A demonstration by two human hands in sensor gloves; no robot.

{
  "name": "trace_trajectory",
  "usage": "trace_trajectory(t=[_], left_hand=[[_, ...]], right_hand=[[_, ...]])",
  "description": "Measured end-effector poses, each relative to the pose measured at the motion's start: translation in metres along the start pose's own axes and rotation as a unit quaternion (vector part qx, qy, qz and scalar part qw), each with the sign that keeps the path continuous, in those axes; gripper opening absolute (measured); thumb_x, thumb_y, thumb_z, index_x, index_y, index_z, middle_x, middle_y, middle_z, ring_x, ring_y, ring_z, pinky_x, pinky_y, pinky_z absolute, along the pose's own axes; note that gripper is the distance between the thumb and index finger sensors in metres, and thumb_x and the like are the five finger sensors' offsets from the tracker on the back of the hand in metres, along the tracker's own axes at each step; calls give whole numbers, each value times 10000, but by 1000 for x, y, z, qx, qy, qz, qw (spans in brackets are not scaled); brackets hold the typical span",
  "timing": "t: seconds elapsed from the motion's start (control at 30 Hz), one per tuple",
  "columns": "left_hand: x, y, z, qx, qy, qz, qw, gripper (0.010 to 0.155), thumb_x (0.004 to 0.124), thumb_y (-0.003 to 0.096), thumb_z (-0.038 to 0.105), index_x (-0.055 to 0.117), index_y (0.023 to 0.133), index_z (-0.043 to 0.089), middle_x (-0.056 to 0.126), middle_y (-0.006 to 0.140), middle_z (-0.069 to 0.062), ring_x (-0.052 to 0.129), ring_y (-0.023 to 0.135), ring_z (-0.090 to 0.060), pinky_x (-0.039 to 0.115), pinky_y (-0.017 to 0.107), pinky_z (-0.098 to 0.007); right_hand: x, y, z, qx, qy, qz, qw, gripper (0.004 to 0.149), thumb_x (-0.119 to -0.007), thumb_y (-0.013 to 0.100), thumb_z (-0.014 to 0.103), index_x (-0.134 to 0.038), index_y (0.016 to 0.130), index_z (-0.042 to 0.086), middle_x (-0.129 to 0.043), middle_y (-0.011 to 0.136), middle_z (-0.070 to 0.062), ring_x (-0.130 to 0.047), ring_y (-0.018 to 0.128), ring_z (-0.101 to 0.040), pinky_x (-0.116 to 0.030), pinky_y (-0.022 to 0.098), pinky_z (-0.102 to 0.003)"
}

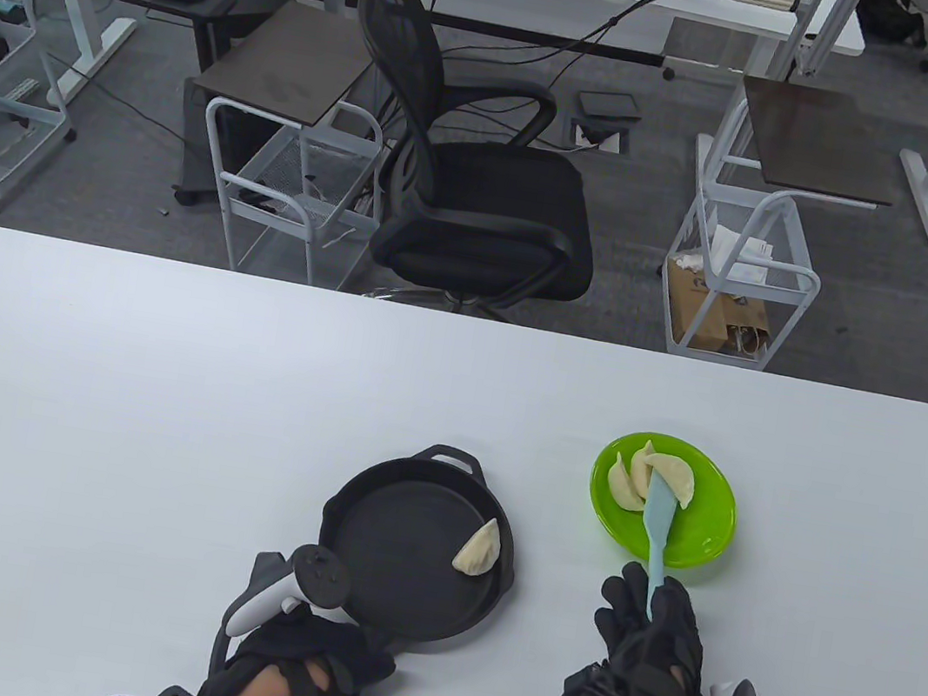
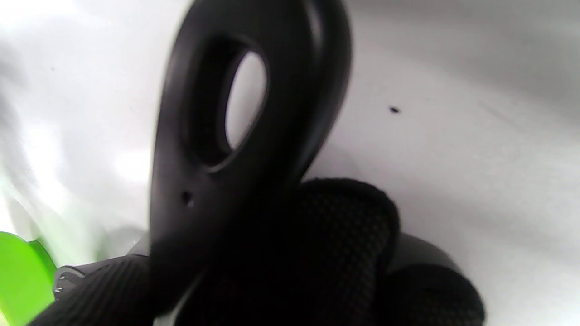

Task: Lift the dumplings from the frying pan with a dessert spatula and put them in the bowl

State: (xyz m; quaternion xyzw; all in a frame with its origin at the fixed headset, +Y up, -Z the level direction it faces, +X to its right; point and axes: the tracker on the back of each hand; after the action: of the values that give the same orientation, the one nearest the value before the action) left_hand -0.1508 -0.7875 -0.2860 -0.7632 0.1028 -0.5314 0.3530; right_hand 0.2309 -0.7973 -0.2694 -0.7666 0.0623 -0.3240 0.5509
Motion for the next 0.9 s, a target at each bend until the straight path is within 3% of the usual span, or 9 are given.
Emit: trace_trajectory(t=[0.2,0.9], left_hand=[[0,0,0,0,-1,0,1000,631,728,468,687,720,898,225,1074,575,61,1032,419,-206,772,458,-458],[0,0,0,-1,-2,0,1000,630,726,467,688,721,898,228,1074,575,63,1033,418,-205,771,457,-458]], right_hand=[[-2,2,0,6,17,32,999,636,-577,608,459,-310,1075,118,-710,1027,-75,-831,887,-300,-554,770,-559],[-8,1,6,52,-21,60,997,631,-583,611,453,-311,1080,129,-704,1027,-80,-819,883,-313,-547,765,-567]])
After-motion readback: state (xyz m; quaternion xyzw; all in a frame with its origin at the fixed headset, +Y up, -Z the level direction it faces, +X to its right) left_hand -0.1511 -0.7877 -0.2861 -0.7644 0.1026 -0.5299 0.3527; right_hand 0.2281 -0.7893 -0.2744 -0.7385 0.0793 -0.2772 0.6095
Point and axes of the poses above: the tracker on the back of each hand, its own z axis roughly to the thumb side, its own y axis roughly from the wrist to the fingertips, x = y × z
